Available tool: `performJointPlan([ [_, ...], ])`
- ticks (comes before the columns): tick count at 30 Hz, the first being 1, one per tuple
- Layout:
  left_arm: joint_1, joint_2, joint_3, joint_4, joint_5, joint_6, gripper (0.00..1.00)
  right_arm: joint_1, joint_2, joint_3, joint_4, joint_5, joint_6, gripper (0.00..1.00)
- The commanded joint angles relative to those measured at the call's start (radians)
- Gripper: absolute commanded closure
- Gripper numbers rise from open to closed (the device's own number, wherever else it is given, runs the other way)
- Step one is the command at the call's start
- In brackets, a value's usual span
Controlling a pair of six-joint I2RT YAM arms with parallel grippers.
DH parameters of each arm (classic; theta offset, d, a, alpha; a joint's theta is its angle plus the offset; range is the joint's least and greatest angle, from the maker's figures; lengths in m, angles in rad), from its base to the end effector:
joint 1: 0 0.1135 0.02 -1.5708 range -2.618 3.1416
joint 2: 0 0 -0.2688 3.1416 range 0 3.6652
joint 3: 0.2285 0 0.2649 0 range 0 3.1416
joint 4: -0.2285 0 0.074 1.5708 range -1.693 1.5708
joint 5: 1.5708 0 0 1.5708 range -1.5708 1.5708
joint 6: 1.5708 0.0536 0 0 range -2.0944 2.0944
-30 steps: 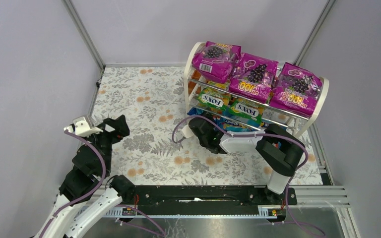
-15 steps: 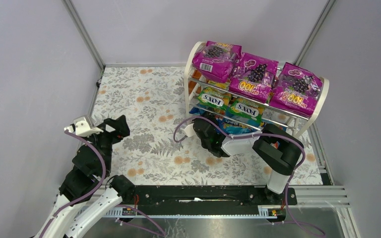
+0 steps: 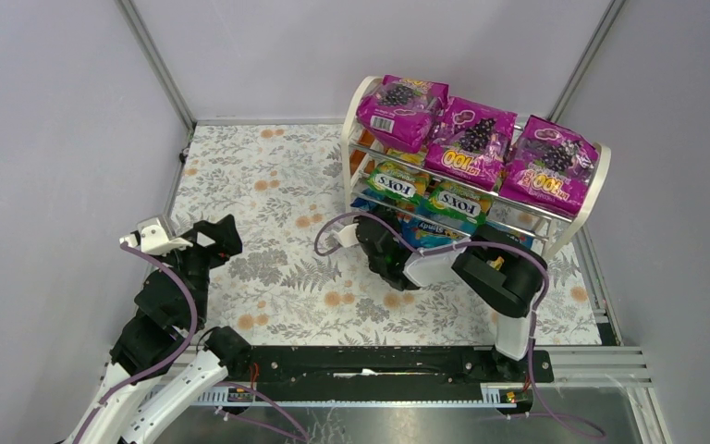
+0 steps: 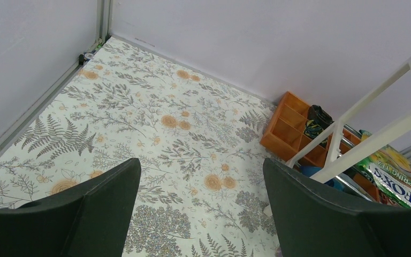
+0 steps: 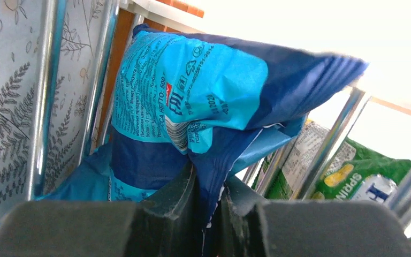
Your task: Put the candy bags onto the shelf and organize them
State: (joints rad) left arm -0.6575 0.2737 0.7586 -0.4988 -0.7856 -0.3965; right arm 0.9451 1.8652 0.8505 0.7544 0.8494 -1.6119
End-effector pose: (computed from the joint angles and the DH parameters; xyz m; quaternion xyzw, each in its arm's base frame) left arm 0.0813 -0.0148 0.3580 -0.1809 0.6872 -0.0907 0.6978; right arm 0.2615 0.2933 0.1551 -0.6195 0.4486 -0.4904 0.4177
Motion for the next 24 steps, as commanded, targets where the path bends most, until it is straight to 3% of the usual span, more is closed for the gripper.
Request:
performJointPlan([
  [1,-0.002,0.002,0.0,0.039,0.005,0.01,0.11,-0.06,0.055,0.061,0.155,-0.027,-0.018,1.0],
  [5,-0.002,0.005,-0.001,0.041,0.007,0.01,0.11,-0.056,0.068,0.057,0.092,-0.053,0.054,1.0],
  [8,-0.001,0.007,-0.001,0.04,0.008,0.01,0.11,-0.051,0.018,0.084,-0.163,-0.141,0.244,0.98],
  [11,-0.002,0.01,-0.001,0.042,0.01,0.01,0.11,-0.052,-0.026,0.164,-0.446,-0.245,0.458,0.8],
  [16,-0.002,0.017,-0.001,0.043,0.011,0.01,0.11,-0.037,-0.069,0.219,-0.641,-0.376,0.616,0.52],
  [24,-0.002,0.03,-0.001,0.041,0.013,0.01,0.11,-0.002,-0.148,0.244,-0.863,-0.494,0.786,0.33],
])
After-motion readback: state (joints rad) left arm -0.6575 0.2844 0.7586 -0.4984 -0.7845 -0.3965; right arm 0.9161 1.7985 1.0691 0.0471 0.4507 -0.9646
